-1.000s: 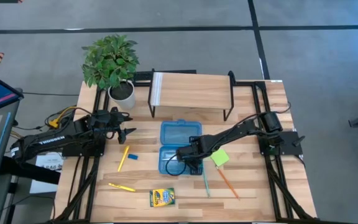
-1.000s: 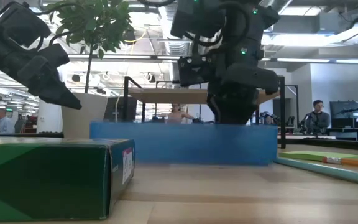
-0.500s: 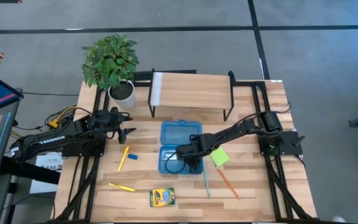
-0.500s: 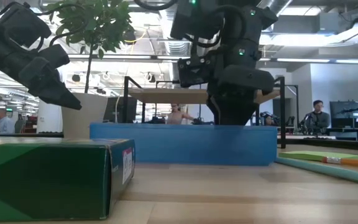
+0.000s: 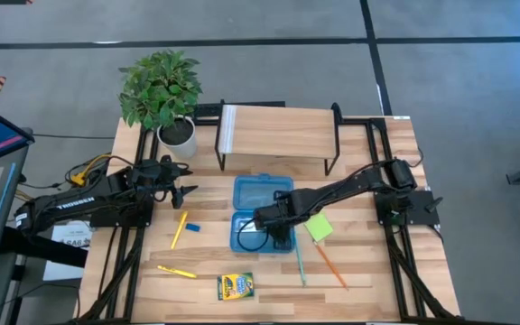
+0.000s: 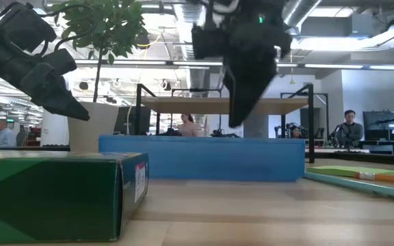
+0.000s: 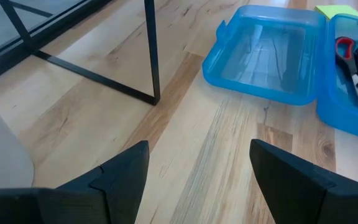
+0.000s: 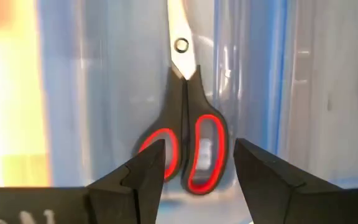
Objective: Pack school essentials
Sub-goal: Put the top yellow pen into the blue supply box
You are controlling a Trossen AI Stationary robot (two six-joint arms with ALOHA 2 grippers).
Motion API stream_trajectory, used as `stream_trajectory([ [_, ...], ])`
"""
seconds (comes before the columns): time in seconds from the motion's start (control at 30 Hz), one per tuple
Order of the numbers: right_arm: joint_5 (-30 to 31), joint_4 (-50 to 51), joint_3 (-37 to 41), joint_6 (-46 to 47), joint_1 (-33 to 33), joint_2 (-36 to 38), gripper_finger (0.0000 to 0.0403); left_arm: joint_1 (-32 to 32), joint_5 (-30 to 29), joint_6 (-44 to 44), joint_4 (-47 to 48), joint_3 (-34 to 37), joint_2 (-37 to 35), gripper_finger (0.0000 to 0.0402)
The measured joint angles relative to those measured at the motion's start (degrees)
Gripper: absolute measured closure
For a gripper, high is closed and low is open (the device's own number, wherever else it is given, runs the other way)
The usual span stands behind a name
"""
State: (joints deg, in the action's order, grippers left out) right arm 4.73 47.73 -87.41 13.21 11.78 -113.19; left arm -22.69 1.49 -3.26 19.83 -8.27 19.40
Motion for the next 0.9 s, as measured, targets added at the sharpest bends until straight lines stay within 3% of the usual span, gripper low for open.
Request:
stream_trajectory([
  [0.2, 4.9, 2.7, 1.8, 4.9, 3.3, 6.2, 0.0199, 0.0, -0.4, 0.0, 0.1, 0.0, 0.1, 0.0134],
  [0.4, 14.3, 0.2, 10.9, 14.4, 9.8, 15.4, 0.0198, 0.0, -0.5, 0.0, 0.0, 0.0, 0.1, 0.0134],
  [0.63, 23.1, -12.5, 21.6, 21.2, 16.7, 24.0, 0.0205, 0.0, -0.6, 0.0, 0.0, 0.0, 0.1, 0.0134],
  [0.9, 30.3, -30.8, 31.3, 19.8, 21.3, 29.0, 0.0207, 0.0, -0.6, 0.0, 0.0, 0.0, 0.1, 0.0134],
])
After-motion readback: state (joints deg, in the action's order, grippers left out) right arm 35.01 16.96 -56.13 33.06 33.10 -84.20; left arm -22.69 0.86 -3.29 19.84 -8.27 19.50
